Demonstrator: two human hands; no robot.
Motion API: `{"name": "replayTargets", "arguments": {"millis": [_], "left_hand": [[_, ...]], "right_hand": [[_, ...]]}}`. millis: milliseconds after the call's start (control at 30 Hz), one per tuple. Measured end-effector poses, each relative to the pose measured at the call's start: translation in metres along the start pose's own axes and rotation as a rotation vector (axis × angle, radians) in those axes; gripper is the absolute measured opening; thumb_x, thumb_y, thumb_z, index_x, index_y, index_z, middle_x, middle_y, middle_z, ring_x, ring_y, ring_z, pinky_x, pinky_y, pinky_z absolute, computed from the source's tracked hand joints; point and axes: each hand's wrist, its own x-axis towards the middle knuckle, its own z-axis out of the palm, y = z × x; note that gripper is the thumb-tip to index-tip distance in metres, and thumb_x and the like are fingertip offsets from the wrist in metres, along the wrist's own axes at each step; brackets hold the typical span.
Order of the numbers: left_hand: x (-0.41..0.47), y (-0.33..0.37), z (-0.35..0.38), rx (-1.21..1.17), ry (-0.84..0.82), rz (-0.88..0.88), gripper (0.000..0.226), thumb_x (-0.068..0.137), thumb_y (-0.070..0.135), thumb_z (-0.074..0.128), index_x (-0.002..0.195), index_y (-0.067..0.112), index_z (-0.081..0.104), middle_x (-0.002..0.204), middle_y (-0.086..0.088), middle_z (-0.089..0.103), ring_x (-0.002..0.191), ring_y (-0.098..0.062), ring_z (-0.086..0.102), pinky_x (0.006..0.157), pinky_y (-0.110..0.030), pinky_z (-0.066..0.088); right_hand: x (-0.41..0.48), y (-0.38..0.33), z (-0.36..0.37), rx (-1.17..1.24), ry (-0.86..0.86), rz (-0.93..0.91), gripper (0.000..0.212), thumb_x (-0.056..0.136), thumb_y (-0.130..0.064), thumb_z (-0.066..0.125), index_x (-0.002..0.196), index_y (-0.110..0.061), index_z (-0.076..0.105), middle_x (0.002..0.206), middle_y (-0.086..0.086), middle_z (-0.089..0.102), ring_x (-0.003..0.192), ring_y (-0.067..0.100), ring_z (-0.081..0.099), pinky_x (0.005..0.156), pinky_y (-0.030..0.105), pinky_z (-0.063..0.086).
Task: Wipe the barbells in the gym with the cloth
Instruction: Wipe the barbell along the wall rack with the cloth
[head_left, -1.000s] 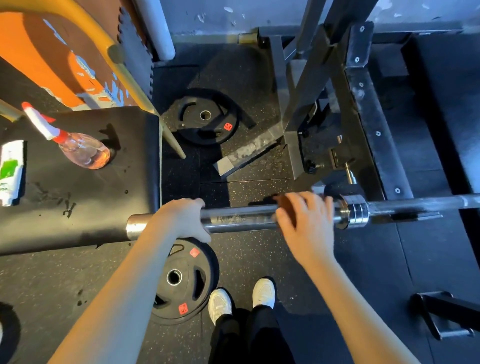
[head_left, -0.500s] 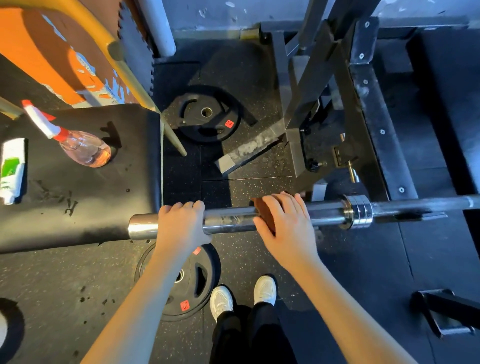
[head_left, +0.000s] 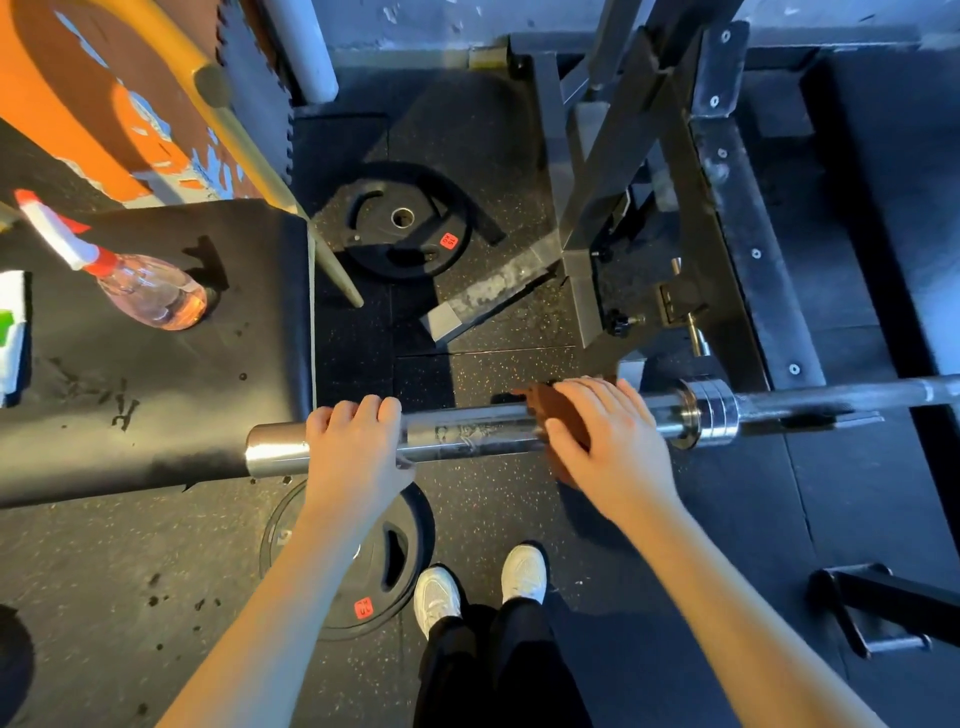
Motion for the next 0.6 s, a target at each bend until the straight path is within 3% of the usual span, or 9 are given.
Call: {"name": "replayTargets", "arguments": {"millis": [133, 200, 267, 333, 433, 500, 600], "left_hand": [[0.029, -0.019, -0.022, -0.203, -0.476, 0.008, 0.051, 0.066, 0.048, 0.074, 0.105, 0.027, 0.049, 0.098, 0.01, 0.053, 0.09, -0.018, 0.055, 0.082, -0.034, 0.041], [0.036, -0.018, -0.022, -0.19, -0.569, -0.005, 0.054, 0.066, 0.049, 0.074, 0.11, 0.025, 0.053, 0.096, 0.008, 0.058, 0.087, -0.018, 0.058, 0.08, -0.035, 0.043], [0.035, -0.015, -0.02, -0.15, -0.552, -0.013, 0.048, 0.069, 0.047, 0.072, 0.108, 0.024, 0.056, 0.089, 0.007, 0.06, 0.083, -0.017, 0.058, 0.078, -0.034, 0.042], [0.029, -0.014, -0.018, -0.092, -0.472, -0.005, 0.048, 0.071, 0.046, 0.07, 0.11, 0.025, 0.055, 0.091, 0.007, 0.06, 0.085, -0.017, 0.059, 0.078, -0.032, 0.04], [0.019, -0.011, -0.013, -0.016, -0.336, -0.004, 0.049, 0.074, 0.047, 0.069, 0.115, 0.026, 0.053, 0.097, 0.007, 0.06, 0.091, -0.017, 0.058, 0.082, -0.032, 0.038], [0.013, -0.007, -0.01, 0.018, -0.237, -0.006, 0.046, 0.074, 0.048, 0.068, 0.113, 0.025, 0.054, 0.097, 0.007, 0.061, 0.092, -0.017, 0.058, 0.079, -0.03, 0.033], [0.007, -0.007, -0.003, 0.023, -0.109, -0.025, 0.044, 0.07, 0.044, 0.073, 0.105, 0.023, 0.059, 0.09, 0.006, 0.063, 0.087, -0.019, 0.059, 0.076, -0.031, 0.032]], "right_hand": [[-0.002, 0.03, -0.014, -0.061, 0.088, 0.212, 0.05, 0.094, -0.044, 0.034, 0.115, -0.01, 0.064, 0.114, 0.007, 0.068, 0.11, 0.026, 0.062, 0.117, 0.044, 0.02], [0.005, 0.017, -0.005, -0.045, 0.11, 0.382, 0.043, 0.095, -0.039, 0.04, 0.115, -0.008, 0.063, 0.116, 0.01, 0.066, 0.116, 0.029, 0.058, 0.119, 0.046, 0.018], [0.009, -0.013, 0.01, 0.011, 0.076, 0.374, 0.042, 0.096, -0.039, 0.04, 0.117, -0.009, 0.06, 0.118, 0.008, 0.064, 0.119, 0.028, 0.055, 0.118, 0.047, 0.023], [-0.001, -0.033, 0.021, 0.044, 0.027, 0.153, 0.048, 0.095, -0.044, 0.036, 0.121, -0.011, 0.059, 0.121, 0.006, 0.063, 0.12, 0.027, 0.055, 0.116, 0.048, 0.028], [-0.009, -0.013, 0.006, 0.034, -0.063, -0.096, 0.054, 0.093, -0.047, 0.04, 0.131, -0.013, 0.057, 0.131, 0.005, 0.061, 0.127, 0.025, 0.053, 0.114, 0.045, 0.023], [-0.008, 0.013, -0.01, -0.012, -0.053, -0.081, 0.056, 0.092, -0.05, 0.04, 0.129, -0.013, 0.059, 0.129, 0.005, 0.063, 0.123, 0.023, 0.057, 0.115, 0.048, 0.021], [0.005, 0.026, -0.016, -0.028, 0.012, 0.215, 0.051, 0.097, -0.047, 0.035, 0.121, -0.01, 0.063, 0.121, 0.008, 0.066, 0.116, 0.025, 0.059, 0.119, 0.048, 0.016]]}}
